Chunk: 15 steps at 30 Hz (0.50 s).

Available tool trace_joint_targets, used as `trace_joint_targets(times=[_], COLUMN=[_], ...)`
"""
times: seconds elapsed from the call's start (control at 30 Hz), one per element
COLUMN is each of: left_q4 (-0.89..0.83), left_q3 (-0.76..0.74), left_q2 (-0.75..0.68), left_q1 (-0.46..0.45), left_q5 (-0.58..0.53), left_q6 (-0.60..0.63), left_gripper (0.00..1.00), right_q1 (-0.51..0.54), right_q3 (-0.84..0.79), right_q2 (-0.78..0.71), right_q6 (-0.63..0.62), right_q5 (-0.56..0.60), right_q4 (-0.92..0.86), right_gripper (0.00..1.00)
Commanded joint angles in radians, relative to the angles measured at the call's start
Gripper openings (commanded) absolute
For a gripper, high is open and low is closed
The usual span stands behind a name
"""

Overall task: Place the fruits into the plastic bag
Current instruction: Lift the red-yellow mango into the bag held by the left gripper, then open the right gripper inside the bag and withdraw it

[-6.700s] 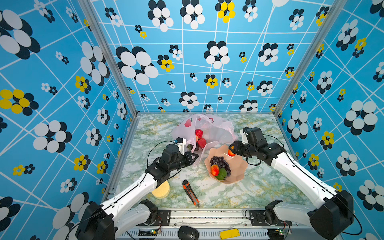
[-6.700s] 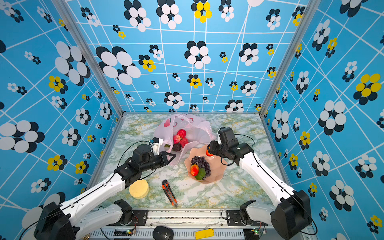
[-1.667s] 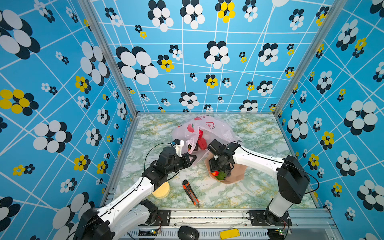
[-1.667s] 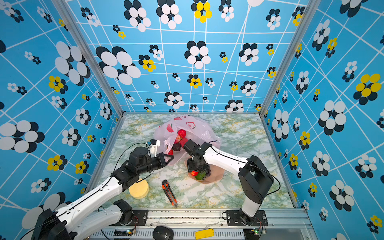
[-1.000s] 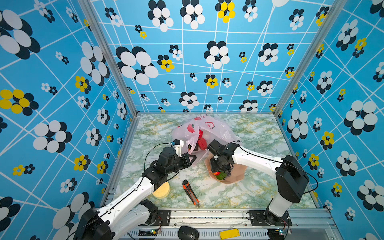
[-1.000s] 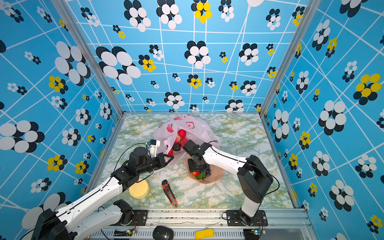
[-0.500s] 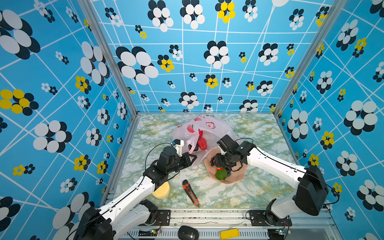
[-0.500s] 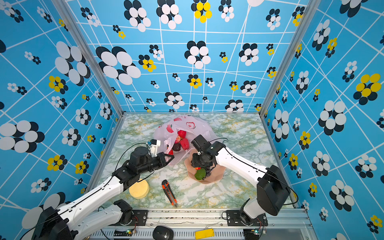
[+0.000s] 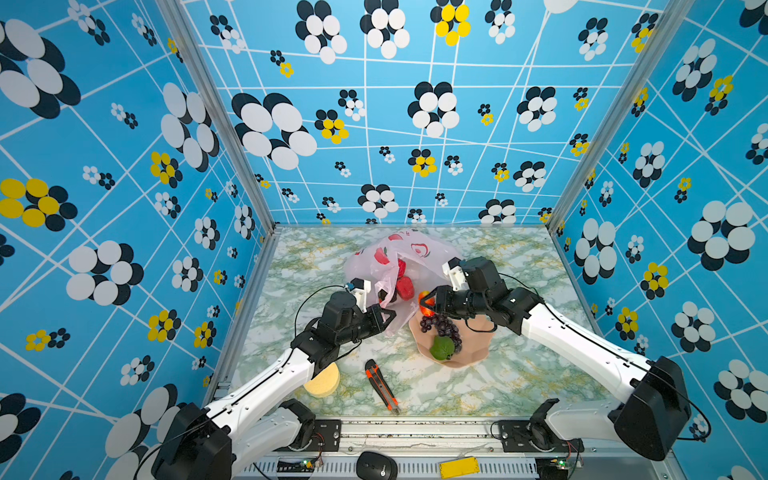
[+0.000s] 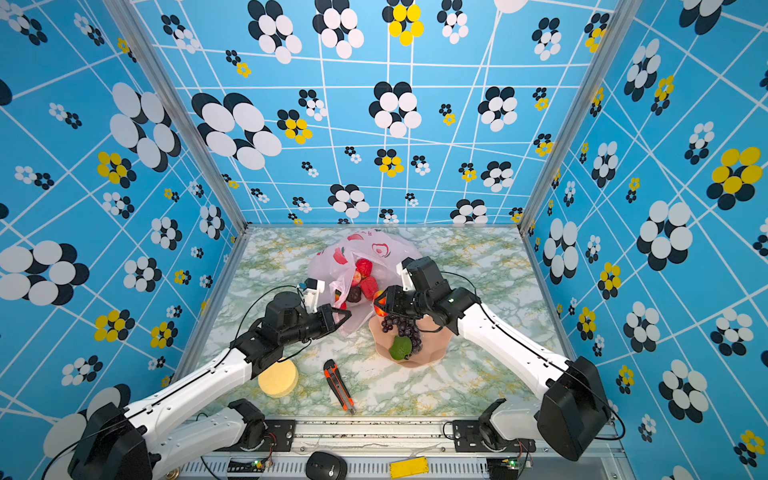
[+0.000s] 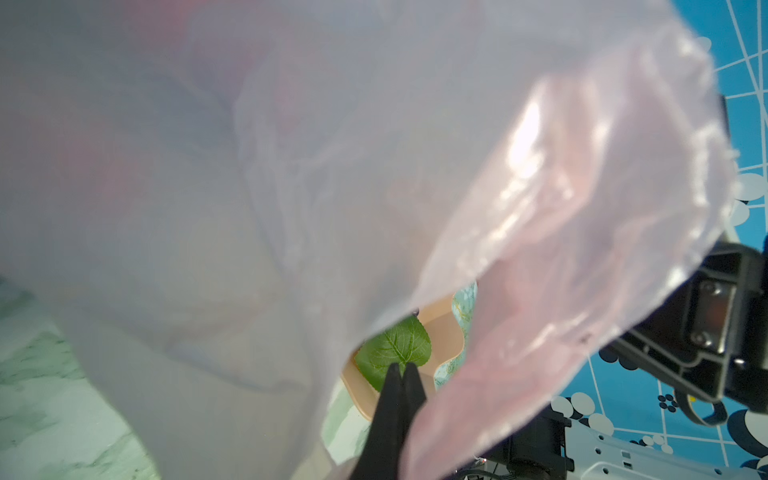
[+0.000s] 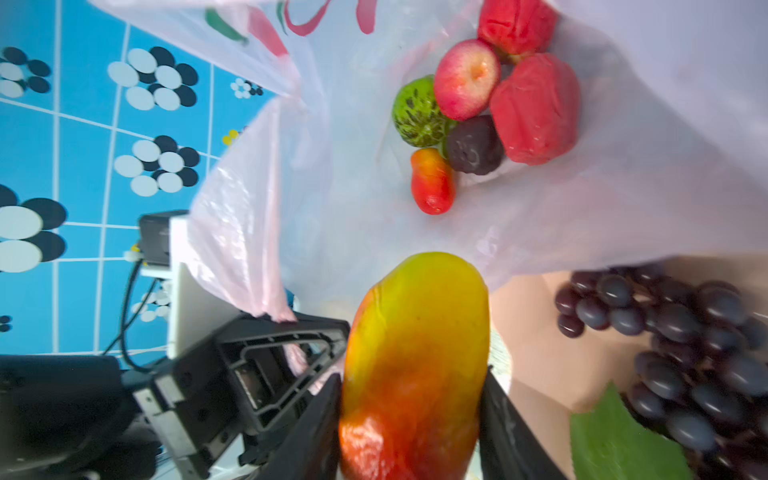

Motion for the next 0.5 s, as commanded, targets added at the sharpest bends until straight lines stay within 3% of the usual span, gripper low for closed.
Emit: trace_joint_targets(times=[0.0,0.23,0.47], left_q4=[0.008,-0.024,-0.055], left_q3=[0.024,0.036,0.066], left_q2=[-0.011,-0.039,-0.040], left_q1=[0.001,0.000,0.002], left_q5=[0.017,0.010,0.008], left_q6=[0.005,0.019,0.029], left_gripper=[0.00,0.00,0.00], right_q1=[-0.001,0.000,-0.025], right_q3=[0.108,0.368,0.642], right_q2=[0.120,0.398,0.599], right_q6=[0.047,0.057,0.070], right_q5=[-0.060,-0.017,-0.004], right_q4=[0.075,0.040,0.084], right_gripper=[0.49,0.54,0.72])
